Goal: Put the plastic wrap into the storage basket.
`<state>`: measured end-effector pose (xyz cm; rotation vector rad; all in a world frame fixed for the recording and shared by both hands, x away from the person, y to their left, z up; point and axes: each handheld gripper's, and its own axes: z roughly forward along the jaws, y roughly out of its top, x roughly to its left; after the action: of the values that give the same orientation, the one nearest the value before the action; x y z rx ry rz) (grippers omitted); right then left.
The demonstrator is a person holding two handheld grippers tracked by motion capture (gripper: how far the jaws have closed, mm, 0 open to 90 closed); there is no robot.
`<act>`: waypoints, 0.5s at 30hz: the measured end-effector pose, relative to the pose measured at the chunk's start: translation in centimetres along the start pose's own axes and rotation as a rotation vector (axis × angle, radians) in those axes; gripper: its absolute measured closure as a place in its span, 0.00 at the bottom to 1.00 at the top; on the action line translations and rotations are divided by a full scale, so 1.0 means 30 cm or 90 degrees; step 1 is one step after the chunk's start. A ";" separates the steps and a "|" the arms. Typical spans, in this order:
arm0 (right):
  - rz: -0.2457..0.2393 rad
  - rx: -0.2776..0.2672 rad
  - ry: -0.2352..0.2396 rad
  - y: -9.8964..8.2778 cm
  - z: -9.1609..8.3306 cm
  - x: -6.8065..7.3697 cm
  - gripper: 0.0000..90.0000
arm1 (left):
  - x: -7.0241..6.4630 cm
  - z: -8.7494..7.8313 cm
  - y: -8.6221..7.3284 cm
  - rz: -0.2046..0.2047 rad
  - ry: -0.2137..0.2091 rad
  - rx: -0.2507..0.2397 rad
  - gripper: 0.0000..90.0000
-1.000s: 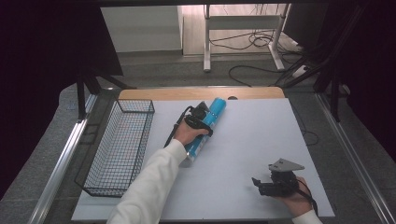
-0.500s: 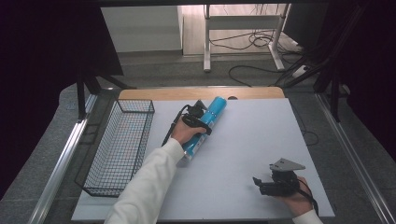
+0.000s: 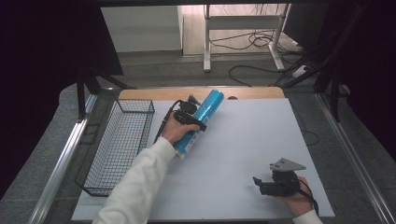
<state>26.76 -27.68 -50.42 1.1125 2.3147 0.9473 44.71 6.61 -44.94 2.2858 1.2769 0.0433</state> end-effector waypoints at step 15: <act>-0.004 -0.003 -0.002 0.004 -0.001 0.007 0.20 | 0.027 -0.143 -0.089 0.013 0.011 -0.025 0.34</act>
<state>26.70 -27.46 -50.33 1.1035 2.3107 0.9475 41.91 10.20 -42.60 2.2695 1.2511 0.0947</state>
